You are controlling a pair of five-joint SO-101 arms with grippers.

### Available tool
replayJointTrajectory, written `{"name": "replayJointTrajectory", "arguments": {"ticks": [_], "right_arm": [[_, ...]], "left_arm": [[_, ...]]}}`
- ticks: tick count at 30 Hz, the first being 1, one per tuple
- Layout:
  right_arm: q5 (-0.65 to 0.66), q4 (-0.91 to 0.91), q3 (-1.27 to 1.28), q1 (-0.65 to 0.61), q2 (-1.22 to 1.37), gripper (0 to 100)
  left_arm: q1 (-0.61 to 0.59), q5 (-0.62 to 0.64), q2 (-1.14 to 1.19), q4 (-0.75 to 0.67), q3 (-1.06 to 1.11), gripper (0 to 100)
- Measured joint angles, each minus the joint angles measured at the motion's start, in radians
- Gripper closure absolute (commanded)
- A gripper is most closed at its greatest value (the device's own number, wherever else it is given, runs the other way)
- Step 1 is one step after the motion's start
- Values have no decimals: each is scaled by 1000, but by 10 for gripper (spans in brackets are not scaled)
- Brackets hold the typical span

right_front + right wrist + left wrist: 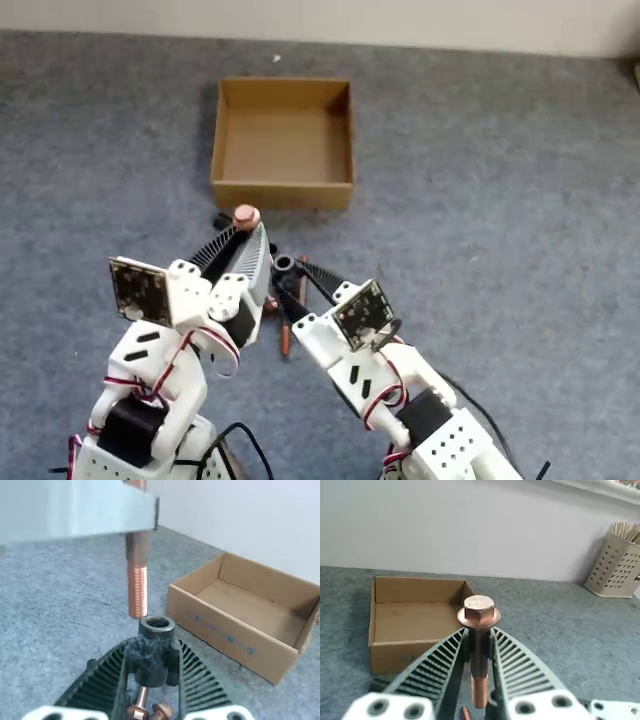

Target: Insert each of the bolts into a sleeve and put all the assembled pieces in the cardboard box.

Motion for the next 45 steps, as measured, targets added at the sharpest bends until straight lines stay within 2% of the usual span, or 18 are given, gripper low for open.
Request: {"name": "replayJointTrajectory", "arguments": {"ticks": [33, 39, 45], "right_arm": [[0, -2, 0, -29, -3, 993], [0, -2, 0, -29, -3, 993], [0, -2, 0, -29, -2, 993]], "left_arm": [[15, 0, 0, 0, -38, 993], [71, 0, 0, 0, -28, 993], [77, 0, -11, 0, -14, 993]]}}
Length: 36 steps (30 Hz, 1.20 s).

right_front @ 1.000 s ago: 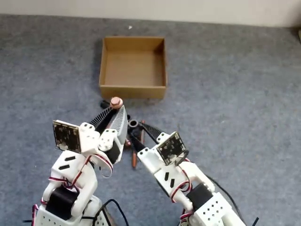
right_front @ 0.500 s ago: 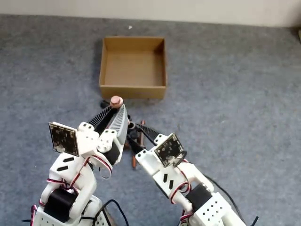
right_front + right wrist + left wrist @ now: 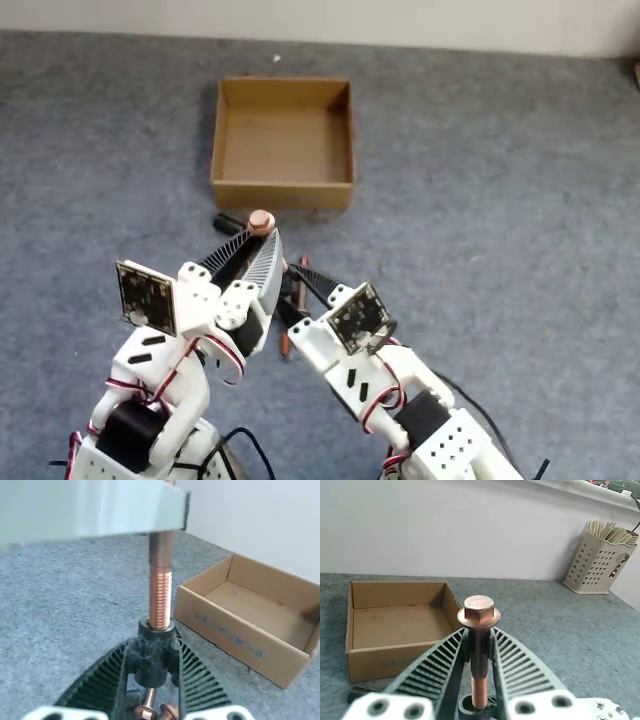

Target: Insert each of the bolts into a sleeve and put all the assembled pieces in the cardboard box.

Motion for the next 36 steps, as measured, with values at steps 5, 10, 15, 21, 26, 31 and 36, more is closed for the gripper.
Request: {"name": "replayJointTrajectory", "arguments": {"ticks": [5, 10, 15, 21, 26, 31, 36], "right_arm": [[0, 0, 0, 0, -3, 993], [0, 0, 0, 3, -2, 993], [0, 0, 0, 8, -2, 993], [0, 0, 0, 17, -2, 993], [2, 2, 0, 60, 2, 993], [2, 2, 0, 170, 0, 993], [2, 2, 0, 269, 0, 993]], "left_arm": [[9, -92, 11, 0, 54, 994], [11, -120, 6, 0, 75, 992], [11, -126, 5, 0, 75, 898], [11, -130, 5, 126, 77, 816], [9, -130, 5, 226, 32, 816], [6, -130, 5, 341, -98, 818], [-52, -130, -5, 434, -175, 819]]}}
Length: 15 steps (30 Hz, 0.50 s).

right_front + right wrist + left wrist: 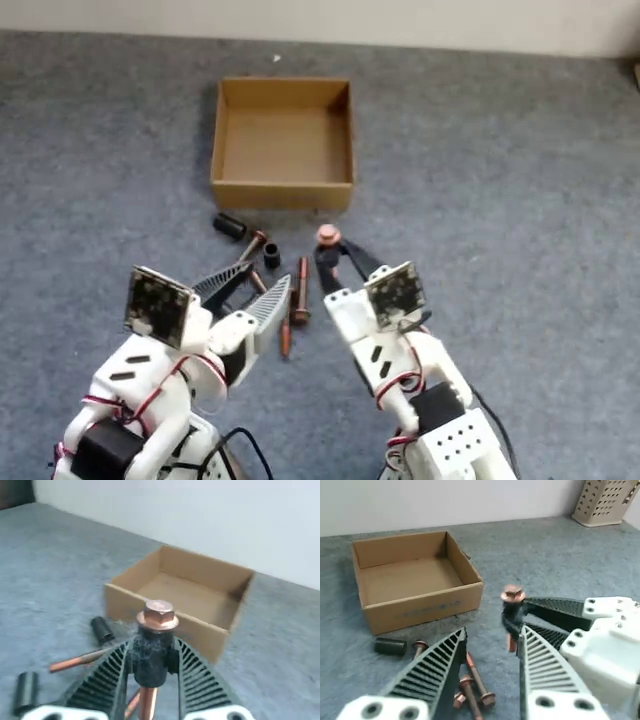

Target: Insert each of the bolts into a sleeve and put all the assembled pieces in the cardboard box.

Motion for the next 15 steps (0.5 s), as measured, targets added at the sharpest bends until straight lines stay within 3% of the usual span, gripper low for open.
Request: {"name": "replayJointTrajectory", "arguments": {"ticks": [8, 15], "right_arm": [[0, 0, 0, 87, 0, 993], [0, 0, 0, 153, 0, 993]], "left_arm": [[-358, -14, 0, -3, 120, 821], [-532, 29, 8, -163, 364, 990]]}}
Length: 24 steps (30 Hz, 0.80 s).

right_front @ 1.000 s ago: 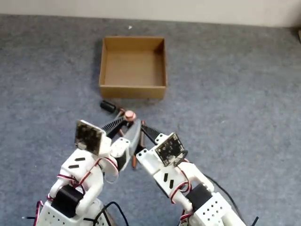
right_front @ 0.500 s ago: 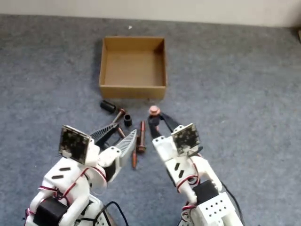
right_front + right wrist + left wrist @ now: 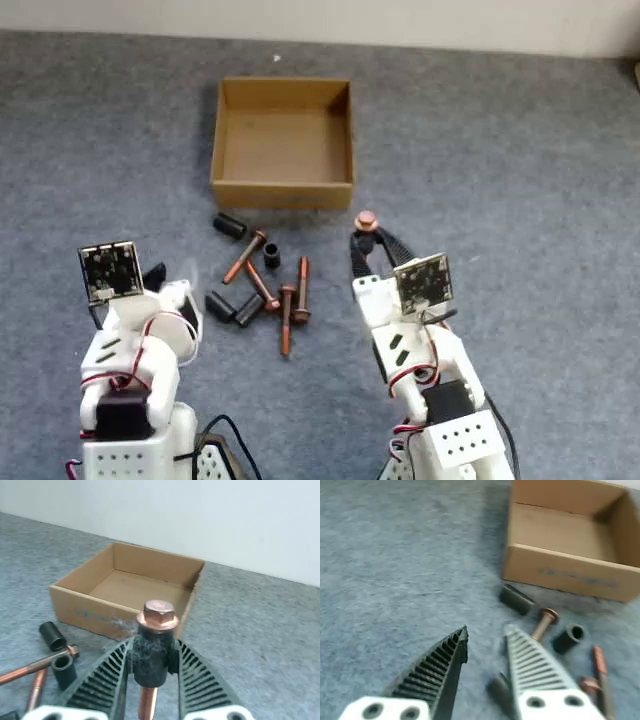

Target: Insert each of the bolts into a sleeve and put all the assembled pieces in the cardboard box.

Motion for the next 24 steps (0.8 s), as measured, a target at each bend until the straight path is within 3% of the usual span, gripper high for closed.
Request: {"name": "replayJointTrajectory", "arguments": {"ticks": [5, 9, 14, 18, 24], "right_arm": [[-69, 17, -21, 21, 0, 993], [-80, 149, -152, 18, 0, 993], [-80, 167, -339, -63, 60, 993], [-81, 130, -479, -94, 296, 993], [-81, -114, -697, -95, 815, 993]], "left_arm": [[-20, -94, 0, -114, 103, 994], [-20, -126, 0, -132, 110, 991], [-20, -132, 0, -138, 110, 989], [-20, -132, 0, -138, 110, 989], [-20, -132, 0, -138, 110, 989]]}}
